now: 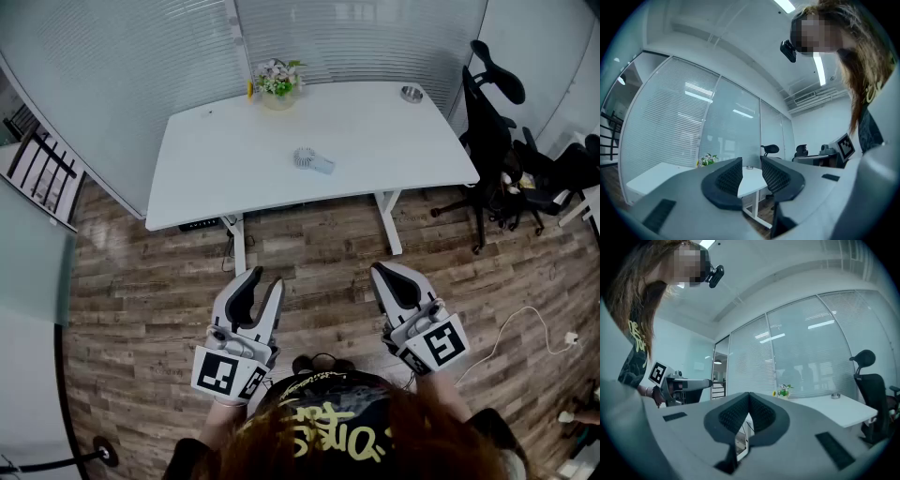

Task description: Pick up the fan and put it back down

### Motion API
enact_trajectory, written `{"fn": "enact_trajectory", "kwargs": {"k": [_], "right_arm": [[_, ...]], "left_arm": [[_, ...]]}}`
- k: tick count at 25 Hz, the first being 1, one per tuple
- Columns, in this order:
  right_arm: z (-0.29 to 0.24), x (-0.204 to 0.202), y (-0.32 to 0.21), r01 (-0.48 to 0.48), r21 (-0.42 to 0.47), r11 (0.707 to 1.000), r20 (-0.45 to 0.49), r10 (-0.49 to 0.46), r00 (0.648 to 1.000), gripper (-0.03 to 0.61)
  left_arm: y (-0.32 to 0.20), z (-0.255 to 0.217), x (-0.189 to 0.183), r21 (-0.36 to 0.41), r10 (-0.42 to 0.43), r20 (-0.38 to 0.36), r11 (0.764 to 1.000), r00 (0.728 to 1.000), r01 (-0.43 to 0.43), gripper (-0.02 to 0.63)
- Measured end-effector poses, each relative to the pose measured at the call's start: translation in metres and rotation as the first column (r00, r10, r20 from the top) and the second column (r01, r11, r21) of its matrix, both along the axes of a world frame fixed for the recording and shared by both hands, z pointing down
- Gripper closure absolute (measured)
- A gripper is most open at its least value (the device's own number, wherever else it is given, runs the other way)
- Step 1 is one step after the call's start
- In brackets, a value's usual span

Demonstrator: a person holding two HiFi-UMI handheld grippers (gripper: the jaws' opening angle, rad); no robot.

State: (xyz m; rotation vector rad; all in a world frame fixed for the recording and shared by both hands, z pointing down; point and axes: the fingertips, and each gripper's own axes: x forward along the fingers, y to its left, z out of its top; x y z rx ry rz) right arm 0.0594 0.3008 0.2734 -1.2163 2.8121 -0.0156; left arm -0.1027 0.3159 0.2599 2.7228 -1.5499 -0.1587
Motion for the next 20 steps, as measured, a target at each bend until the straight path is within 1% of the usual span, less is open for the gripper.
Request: {"fn": "enact_trajectory", "kwargs": {"k": [5,10,12,15,20], "right_arm": [[0.0005,-0.0002,0.0006,0.0,0.0,1.0,-0.002,0.0,1.0,0.575],[0.0029,-0.0044,0.0045,0.007,-0.007,1.0,-0.003,-0.007,1.0,0.575],[0.003,-0.0054,0.004,0.009,-0.008,1.0,0.005,-0.009,1.0,0.575],[0.0017,-0.0043,0.0009,0.007,0.017,1.0,0.006,-0.007,1.0,0.575],[-0.0001,-0.0059,0.0025,0.01,0.021,1.0,0.005,-0.01,1.0,0.575]], "left_arm": [[-0.0021,-0.0055,-0.0033,0.038,-0.018,-0.008,0.999,1.0,0.018,0.494],[0.0023,-0.0041,-0.0062,0.025,-0.016,-0.002,1.0,1.0,0.016,0.494],[0.0025,-0.006,-0.0067,0.035,-0.019,-0.003,0.999,1.0,0.02,0.494],[0.0025,-0.0066,-0.0063,0.041,-0.021,-0.002,0.999,1.0,0.021,0.494],[0.0041,-0.0076,-0.0086,0.042,-0.026,-0.002,0.999,1.0,0.026,0.497]]}}
